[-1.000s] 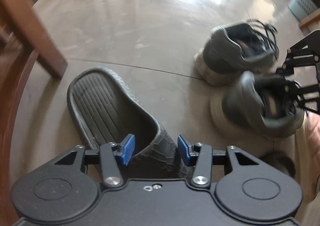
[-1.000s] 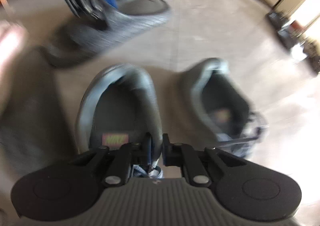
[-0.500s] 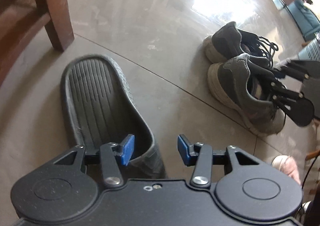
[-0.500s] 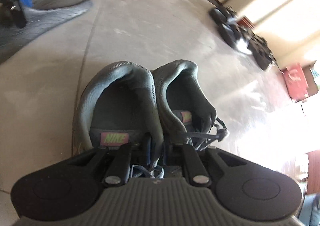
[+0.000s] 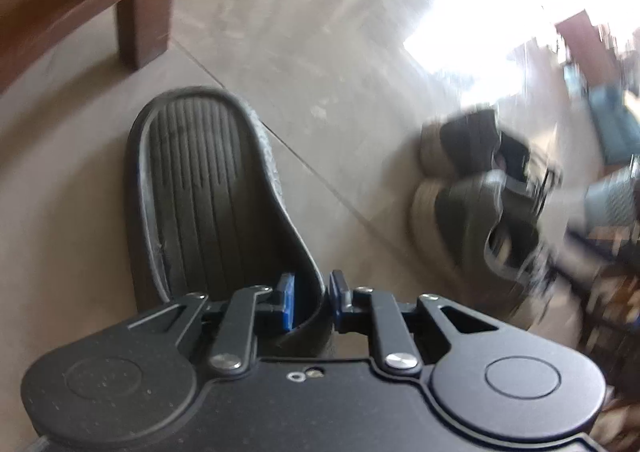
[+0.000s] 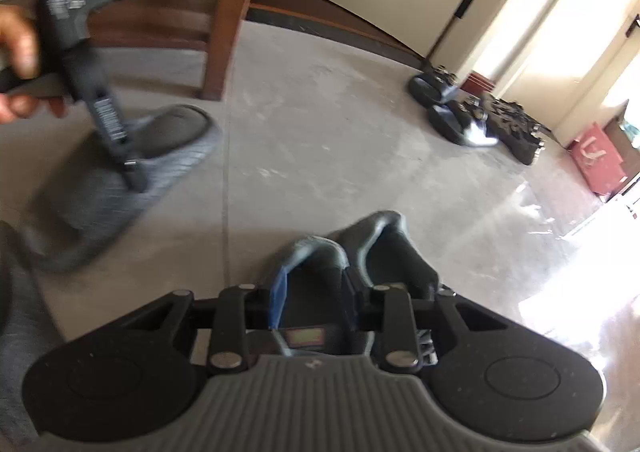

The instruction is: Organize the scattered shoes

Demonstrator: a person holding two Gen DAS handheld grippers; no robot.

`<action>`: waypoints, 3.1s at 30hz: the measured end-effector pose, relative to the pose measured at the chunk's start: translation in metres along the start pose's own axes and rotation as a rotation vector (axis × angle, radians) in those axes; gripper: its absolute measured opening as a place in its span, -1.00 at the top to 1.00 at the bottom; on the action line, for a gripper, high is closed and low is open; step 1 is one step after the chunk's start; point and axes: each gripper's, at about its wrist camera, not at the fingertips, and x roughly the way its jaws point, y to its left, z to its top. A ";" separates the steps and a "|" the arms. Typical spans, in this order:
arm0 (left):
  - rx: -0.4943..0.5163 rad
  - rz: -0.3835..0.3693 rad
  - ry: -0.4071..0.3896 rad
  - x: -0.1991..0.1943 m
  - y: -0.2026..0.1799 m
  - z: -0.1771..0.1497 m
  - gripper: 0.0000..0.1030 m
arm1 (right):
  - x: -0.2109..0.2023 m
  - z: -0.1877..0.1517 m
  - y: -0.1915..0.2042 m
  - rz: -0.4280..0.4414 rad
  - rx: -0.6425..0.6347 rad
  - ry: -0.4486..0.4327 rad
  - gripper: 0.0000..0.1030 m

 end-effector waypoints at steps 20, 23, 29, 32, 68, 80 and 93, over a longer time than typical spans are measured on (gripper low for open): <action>0.288 0.106 -0.140 -0.054 0.000 -0.044 0.77 | 0.036 0.008 0.166 0.568 -0.396 0.239 0.35; 0.321 0.084 -0.162 -0.067 0.004 -0.046 0.67 | 0.039 0.007 0.163 0.513 -0.408 0.268 0.36; 0.410 0.069 -0.159 -0.073 0.002 -0.050 0.53 | 0.058 0.006 0.123 0.314 -0.304 0.325 0.37; 0.554 0.112 -0.136 -0.067 -0.010 -0.053 0.45 | 0.068 0.004 0.098 0.212 -0.226 0.358 0.35; 0.311 -0.248 0.298 0.033 -0.076 -0.115 0.38 | 0.006 -0.031 0.002 0.170 0.263 0.354 0.20; 0.407 -0.303 0.396 -0.001 -0.077 -0.109 0.21 | -0.003 -0.085 0.018 0.240 0.148 0.491 0.09; 0.735 0.086 -0.061 -0.062 -0.128 -0.110 0.21 | -0.003 -0.060 0.046 0.347 0.034 0.447 -0.02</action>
